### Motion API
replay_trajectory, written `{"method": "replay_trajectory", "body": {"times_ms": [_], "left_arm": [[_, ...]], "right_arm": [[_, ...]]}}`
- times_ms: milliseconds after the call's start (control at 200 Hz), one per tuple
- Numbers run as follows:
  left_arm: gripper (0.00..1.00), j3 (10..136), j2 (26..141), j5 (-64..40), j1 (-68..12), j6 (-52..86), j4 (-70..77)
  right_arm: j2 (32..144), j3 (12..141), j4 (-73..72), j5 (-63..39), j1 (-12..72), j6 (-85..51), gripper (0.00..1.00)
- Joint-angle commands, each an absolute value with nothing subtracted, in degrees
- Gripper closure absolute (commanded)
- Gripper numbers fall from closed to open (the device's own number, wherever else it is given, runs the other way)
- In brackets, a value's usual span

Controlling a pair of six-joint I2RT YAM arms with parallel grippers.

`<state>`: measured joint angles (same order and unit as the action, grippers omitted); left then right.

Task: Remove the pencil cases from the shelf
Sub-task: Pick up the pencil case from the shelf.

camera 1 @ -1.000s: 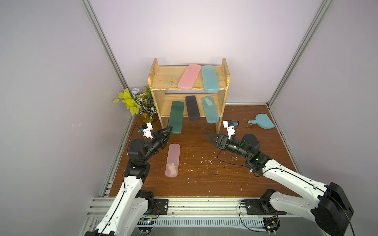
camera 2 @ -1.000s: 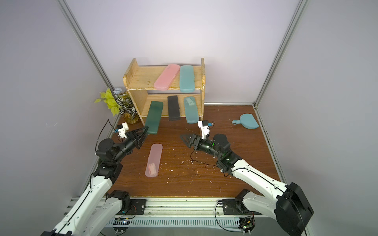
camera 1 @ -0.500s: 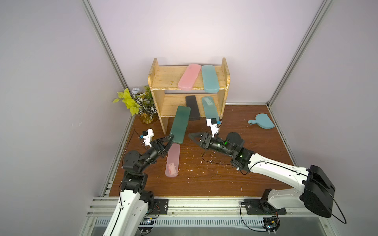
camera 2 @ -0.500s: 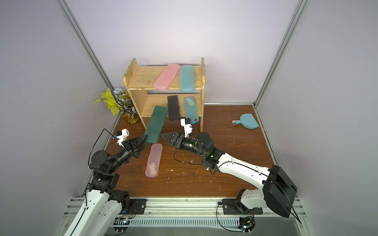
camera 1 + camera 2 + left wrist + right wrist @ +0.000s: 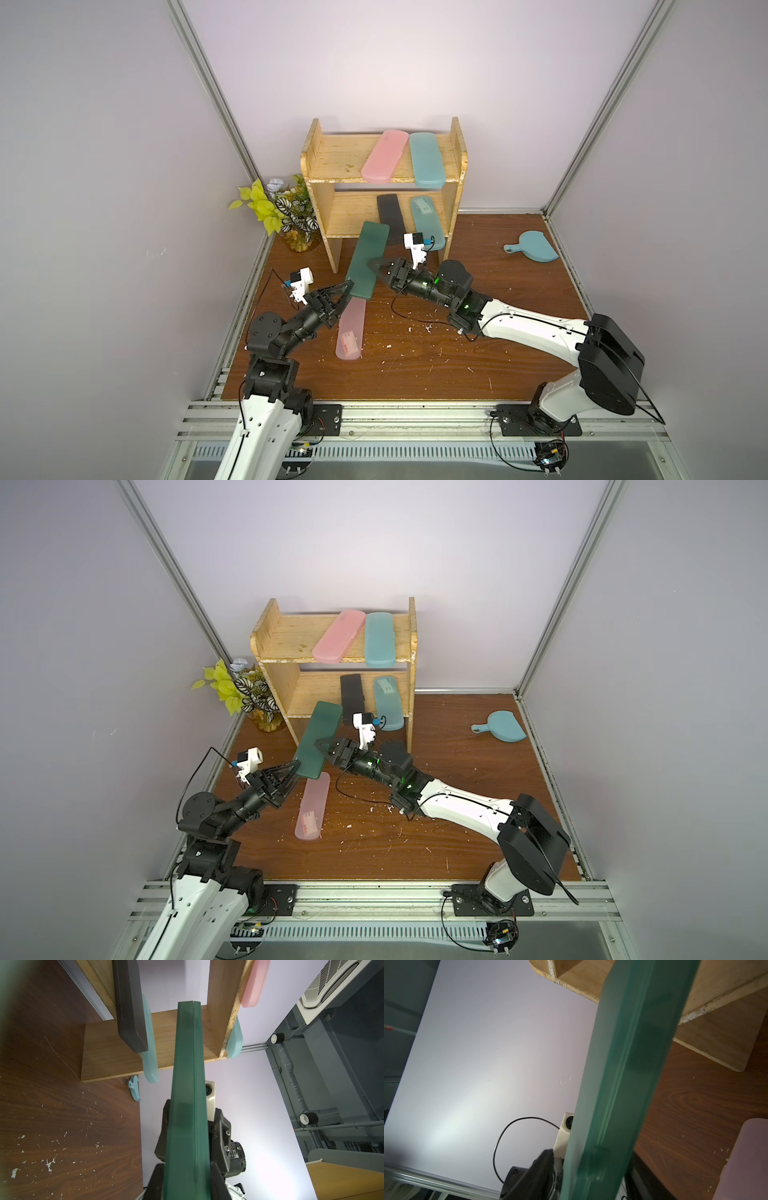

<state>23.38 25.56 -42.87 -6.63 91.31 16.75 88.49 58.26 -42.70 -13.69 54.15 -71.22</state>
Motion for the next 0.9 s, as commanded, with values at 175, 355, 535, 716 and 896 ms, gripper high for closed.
{"method": "replay_trajectory", "body": {"times_ms": [175,355,535,716,896], "left_arm": [[1.00,22.81,24.15,-44.24,-7.11,90.53,17.94],[0.70,22.68,24.26,-44.56,-7.10,89.42,16.41],[0.23,23.70,23.83,-43.11,-7.12,86.32,10.43],[0.09,25.89,22.37,-38.46,-7.12,79.93,-3.06],[0.04,28.48,21.18,-33.22,-7.12,73.33,-15.46]], "right_arm": [[89.55,57.85,-53.01,-14.41,54.59,-76.29,0.72],[89.41,56.10,-53.97,-14.68,54.75,-77.40,0.74],[86.84,52.13,-52.20,-13.40,54.76,-76.38,0.74],[82.22,46.39,-46.79,-12.24,54.82,-73.58,0.75],[77.62,41.61,-36.83,-11.66,55.71,-68.10,0.75]]}}
